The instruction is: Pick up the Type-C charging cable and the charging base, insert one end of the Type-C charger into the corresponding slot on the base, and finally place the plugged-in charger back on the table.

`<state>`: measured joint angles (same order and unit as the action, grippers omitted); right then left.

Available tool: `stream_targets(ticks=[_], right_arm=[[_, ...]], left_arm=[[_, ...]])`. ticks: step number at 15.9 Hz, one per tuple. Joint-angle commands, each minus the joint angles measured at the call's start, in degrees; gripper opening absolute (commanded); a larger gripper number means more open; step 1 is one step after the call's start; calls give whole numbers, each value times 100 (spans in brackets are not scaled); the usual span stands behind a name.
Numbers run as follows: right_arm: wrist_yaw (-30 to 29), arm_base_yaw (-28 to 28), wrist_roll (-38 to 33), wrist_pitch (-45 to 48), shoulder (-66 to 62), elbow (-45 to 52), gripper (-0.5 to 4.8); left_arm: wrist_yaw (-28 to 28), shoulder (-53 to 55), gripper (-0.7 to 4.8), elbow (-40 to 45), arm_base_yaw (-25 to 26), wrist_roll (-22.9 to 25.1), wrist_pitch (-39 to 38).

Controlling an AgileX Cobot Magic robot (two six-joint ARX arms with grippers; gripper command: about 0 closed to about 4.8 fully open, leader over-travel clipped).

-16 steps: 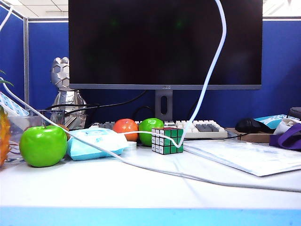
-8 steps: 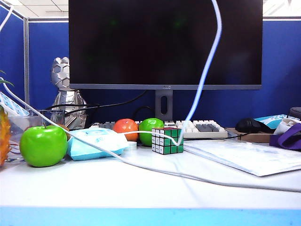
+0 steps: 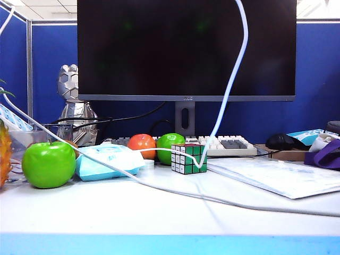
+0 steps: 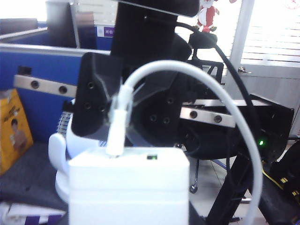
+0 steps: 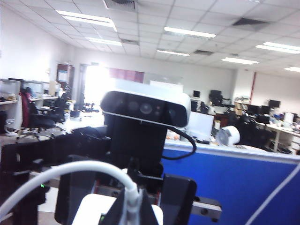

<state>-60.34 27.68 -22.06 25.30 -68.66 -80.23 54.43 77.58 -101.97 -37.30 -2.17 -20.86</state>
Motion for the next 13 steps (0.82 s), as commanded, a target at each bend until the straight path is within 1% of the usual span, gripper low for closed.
stream_targets(ticks=[1,6,9,11,13], right_arm=[[-750,61,293,-702,-22,72,-3],[-708,61,881,-1172,-31,72,-3],[-737,68,883,-1613,-37,72,-3],[-758,81,1099,-1666,-37,72,-3],[-761,116,1158,-2109,-39,72,-3]], left_arm=[[-332,-57,-6,-83,81,-280,861],[-321,-57,-6,-83,74,-278,1032],[-315,-50,-6,-83,74,-251,1095],[-306,-52,-6,-83,72,-275,1239],[-267,-52,-6,-83,74,-271,1248]])
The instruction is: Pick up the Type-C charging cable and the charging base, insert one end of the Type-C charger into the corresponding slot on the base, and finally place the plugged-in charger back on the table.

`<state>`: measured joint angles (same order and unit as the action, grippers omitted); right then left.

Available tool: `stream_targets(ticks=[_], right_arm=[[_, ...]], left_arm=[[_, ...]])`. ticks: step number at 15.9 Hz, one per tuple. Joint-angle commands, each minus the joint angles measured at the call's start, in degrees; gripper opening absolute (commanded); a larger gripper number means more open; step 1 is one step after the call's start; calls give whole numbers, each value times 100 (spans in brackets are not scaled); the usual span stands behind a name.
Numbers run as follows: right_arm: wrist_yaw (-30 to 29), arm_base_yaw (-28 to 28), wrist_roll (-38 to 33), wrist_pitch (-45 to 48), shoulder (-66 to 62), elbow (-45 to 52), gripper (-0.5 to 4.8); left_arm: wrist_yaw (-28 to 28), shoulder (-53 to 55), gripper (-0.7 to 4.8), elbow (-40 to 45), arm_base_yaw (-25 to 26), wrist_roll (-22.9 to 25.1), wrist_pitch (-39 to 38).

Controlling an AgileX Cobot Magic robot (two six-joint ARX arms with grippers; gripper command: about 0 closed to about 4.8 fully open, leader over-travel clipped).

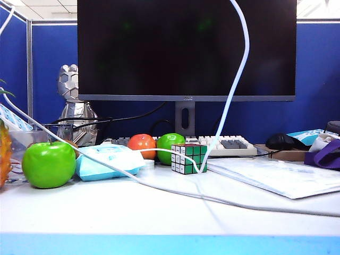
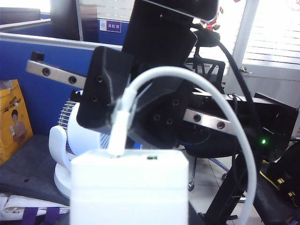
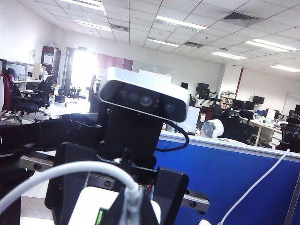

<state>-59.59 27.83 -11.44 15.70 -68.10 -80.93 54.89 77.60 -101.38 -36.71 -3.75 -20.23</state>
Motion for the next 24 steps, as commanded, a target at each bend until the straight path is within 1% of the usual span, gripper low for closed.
stream_targets(ticks=[1,3,4,7,12,13,15,16,17,20,22,24], right_arm=[[-914,101,96,-1340,-94,142,-3],[-1012,105,173,-1392,-94,142,-3],[-992,155,417,-1469,-94,142,-3],[-935,223,741,-1681,-92,142,-3],[-916,269,844,-1676,-96,142,-3],[-802,369,850,-1676,-96,142,-3],[-800,415,850,-1679,-101,142,-3],[-800,614,861,-1681,-170,144,-3],[-782,638,872,-1692,-186,144,-3],[-782,470,925,-1851,-184,142,-3],[-588,463,1200,-2223,-155,142,-3],[-389,431,1189,-2339,-85,138,4]], left_arm=[[-297,-55,-6,-142,15,-103,1185],[-293,-55,-6,-142,13,-101,1224],[-267,-55,-6,-142,13,-101,1285],[-225,-55,-6,-142,9,-103,1333],[-212,-55,-6,-142,7,-103,1692],[-212,-55,-6,-142,7,-105,1696],[-214,-57,-6,-142,4,-111,1698],[-212,-57,-6,-142,4,-114,1744],[-212,-59,-6,-142,2,-118,1742],[-214,-116,-6,-142,7,-116,1738],[-214,-131,-6,-142,9,-118,1735],[-214,-131,-6,-142,9,-116,1714]])
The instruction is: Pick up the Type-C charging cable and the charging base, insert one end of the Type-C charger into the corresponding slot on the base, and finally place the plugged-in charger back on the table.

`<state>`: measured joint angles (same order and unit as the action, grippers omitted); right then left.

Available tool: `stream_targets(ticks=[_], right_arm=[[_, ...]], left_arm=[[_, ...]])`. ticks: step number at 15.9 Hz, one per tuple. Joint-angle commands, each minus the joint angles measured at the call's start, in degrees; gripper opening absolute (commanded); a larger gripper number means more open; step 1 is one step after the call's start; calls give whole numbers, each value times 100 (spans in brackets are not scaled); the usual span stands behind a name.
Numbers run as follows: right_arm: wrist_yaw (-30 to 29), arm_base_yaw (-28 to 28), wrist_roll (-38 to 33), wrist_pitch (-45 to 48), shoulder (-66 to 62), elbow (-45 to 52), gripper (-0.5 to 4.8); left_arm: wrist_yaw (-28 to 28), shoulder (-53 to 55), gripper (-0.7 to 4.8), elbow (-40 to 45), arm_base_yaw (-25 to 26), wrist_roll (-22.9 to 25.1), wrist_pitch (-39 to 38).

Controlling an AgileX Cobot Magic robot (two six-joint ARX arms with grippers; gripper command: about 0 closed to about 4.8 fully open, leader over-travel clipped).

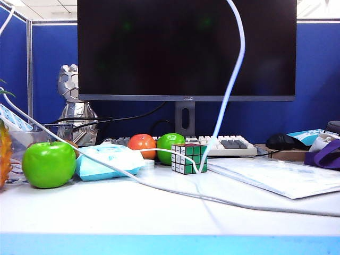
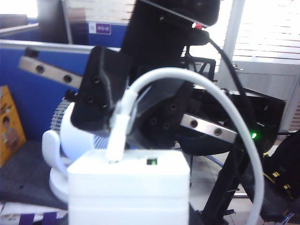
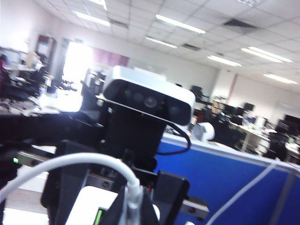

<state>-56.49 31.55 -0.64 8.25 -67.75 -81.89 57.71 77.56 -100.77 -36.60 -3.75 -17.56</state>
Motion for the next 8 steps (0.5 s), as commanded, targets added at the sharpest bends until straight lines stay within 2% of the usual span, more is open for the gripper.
stream_targets(ticks=[1,2,8], right_arm=[[-431,59,81,-1567,-31,232,221],[-254,52,83,-1567,42,232,258],[306,-166,68,-1213,498,227,251]], left_arm=[[-496,-127,-6,-203,-2,-116,1429],[-494,-127,-6,-203,-2,-116,1414],[-490,-129,-6,-203,-2,-101,1290]])
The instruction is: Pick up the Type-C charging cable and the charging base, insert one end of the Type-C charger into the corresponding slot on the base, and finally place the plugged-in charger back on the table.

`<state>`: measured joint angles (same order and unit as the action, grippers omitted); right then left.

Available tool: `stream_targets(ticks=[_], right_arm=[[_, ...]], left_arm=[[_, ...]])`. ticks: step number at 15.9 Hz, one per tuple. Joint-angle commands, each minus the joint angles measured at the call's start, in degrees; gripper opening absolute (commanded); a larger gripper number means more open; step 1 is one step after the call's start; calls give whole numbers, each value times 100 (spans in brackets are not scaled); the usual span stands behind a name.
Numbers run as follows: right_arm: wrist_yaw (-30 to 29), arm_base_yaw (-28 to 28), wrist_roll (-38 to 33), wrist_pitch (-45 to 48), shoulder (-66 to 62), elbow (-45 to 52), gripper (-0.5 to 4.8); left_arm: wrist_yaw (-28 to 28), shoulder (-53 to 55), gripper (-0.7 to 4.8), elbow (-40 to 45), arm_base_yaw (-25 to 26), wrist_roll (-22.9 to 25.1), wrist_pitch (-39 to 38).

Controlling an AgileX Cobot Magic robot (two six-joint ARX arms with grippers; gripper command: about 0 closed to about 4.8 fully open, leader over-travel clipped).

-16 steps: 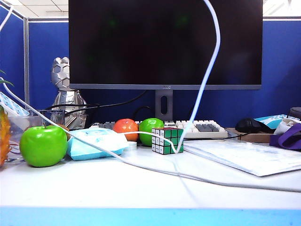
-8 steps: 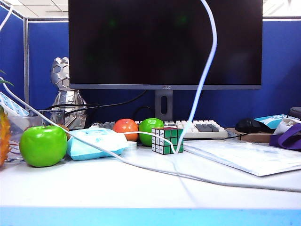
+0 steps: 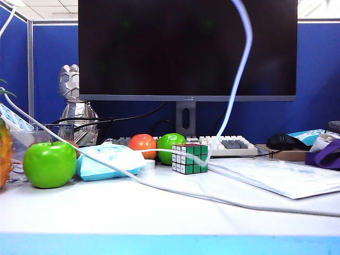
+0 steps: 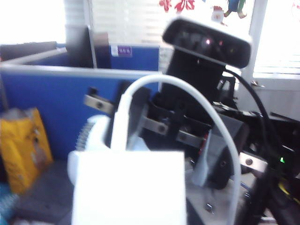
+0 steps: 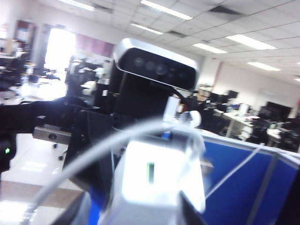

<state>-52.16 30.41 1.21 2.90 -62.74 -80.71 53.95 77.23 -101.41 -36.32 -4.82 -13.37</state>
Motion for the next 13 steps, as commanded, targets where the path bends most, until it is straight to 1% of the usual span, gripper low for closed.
stream_targets(ticks=[1,2,5,9,11,13], right_arm=[[-127,-136,-125,-599,28,109,251],[-127,-160,-125,-597,61,109,251],[125,-216,-208,-415,157,109,241],[136,-219,-328,72,256,109,239],[302,-219,-533,284,262,109,238],[409,-216,-949,699,251,109,238]], left_arm=[[-116,-96,-6,-140,-31,7,866],[-118,-96,-6,-140,-33,4,863],[-85,-103,-6,-140,-35,20,719],[-13,-114,-6,-140,-35,35,450],[103,-114,-6,-140,-35,57,369],[391,-114,-6,-140,-37,328,103]])
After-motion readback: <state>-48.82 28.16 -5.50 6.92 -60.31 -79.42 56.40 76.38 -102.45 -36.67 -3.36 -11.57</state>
